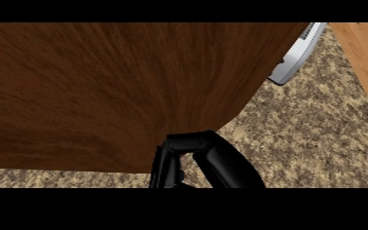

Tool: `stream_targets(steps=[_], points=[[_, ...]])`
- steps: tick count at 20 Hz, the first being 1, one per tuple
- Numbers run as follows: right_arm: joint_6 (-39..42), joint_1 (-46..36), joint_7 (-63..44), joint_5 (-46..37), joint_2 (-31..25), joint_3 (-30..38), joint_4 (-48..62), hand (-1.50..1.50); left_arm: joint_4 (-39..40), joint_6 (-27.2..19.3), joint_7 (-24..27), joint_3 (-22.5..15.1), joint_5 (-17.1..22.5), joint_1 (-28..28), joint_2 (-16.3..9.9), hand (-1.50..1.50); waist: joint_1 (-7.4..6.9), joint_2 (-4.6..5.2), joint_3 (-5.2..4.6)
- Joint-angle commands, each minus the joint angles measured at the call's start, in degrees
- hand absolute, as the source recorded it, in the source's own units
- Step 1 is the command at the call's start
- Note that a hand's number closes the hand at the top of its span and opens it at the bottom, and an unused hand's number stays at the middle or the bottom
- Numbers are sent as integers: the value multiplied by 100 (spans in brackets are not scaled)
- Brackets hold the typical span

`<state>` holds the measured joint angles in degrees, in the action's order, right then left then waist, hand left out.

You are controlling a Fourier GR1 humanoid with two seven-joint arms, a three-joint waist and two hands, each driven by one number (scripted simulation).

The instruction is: Pick up the bottled water, place it into the cabinet and close the cabinet

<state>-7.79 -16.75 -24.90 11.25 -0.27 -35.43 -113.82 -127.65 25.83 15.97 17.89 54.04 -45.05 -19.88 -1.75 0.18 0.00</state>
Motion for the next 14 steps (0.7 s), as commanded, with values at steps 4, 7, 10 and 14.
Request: stream_targets(steps=[4,7,10,14], points=[[152,-1191,193,1301,27,1247,1132,150,37,292,-241,698,599,-128,-99,-150,52,-7,2],[511,-1962,280,1512,27,2003,1959,150,55,596,-221,822,656,-350,34,-150,-1,-4,1],[1093,-2004,491,1718,-99,2311,2528,150,-355,492,-419,830,700,-502,254,-150,13,-8,4],[1380,-2539,611,1711,-99,2578,3355,150,385,859,-508,1276,1156,-207,35,-150,46,-5,0]])
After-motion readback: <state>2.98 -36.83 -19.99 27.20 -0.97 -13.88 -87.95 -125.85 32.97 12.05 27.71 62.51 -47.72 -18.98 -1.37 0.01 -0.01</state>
